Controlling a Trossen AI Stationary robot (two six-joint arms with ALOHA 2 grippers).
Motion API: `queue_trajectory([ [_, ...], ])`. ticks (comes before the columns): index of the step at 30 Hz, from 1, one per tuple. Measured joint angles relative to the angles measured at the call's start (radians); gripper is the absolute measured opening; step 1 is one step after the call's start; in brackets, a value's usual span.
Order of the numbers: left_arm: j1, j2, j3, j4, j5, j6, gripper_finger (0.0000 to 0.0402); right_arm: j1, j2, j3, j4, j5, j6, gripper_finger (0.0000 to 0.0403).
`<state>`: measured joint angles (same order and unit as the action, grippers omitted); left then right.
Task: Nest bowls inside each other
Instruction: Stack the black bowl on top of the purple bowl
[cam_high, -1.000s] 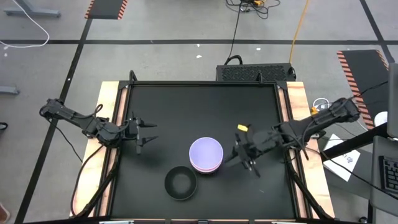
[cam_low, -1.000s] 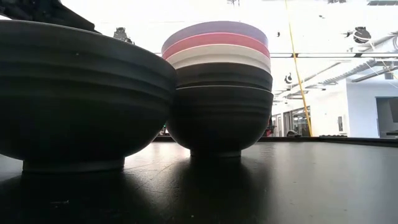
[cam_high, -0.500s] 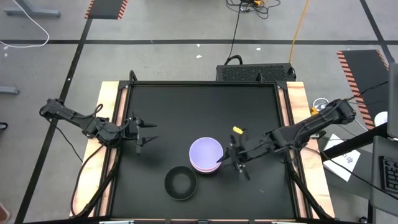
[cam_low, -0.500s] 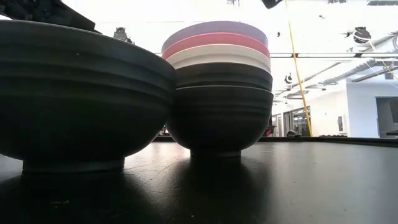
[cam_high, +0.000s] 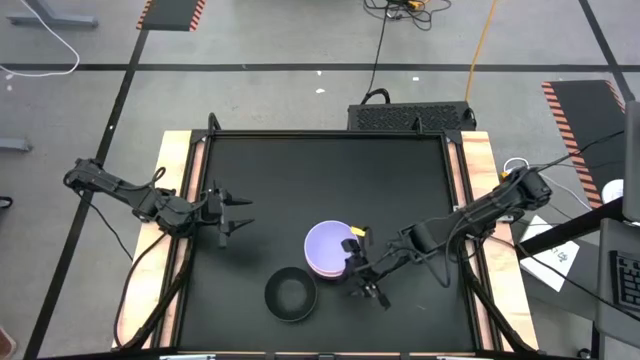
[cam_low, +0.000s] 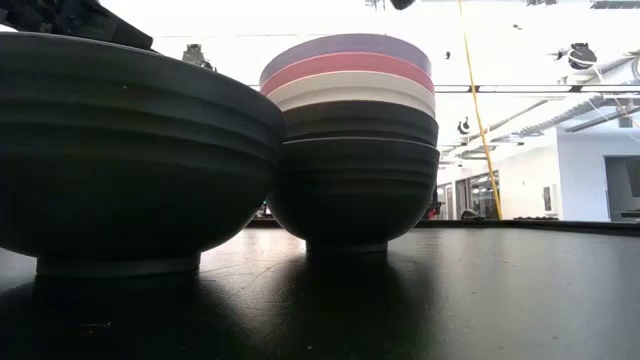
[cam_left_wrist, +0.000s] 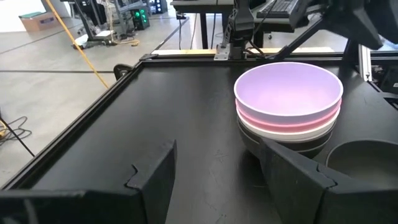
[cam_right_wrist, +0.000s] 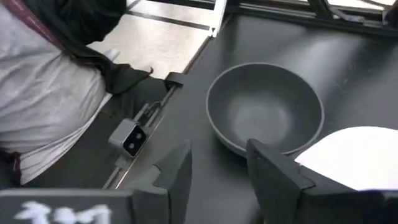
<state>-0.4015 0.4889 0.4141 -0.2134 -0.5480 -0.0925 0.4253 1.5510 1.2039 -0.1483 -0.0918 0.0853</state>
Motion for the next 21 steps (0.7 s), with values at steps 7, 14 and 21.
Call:
queue_trajectory([
  [7,0.0,0.001,0.0,0.0,0.0,-0.006,0.0232,-0.037,0.046,0.081,-0.006,-0.067,0.035,0.0194],
  [14,0.0,0.002,0.0,-0.02,0.0,-0.042,0.0232,-0.033,0.198,0.279,-0.203,-0.093,-0.001,0.0205],
  [21,0.0,0.002,0.0,-0.048,0.0,-0.069,0.0232,-0.032,0.301,0.395,-0.294,-0.088,-0.085,0.0205],
])
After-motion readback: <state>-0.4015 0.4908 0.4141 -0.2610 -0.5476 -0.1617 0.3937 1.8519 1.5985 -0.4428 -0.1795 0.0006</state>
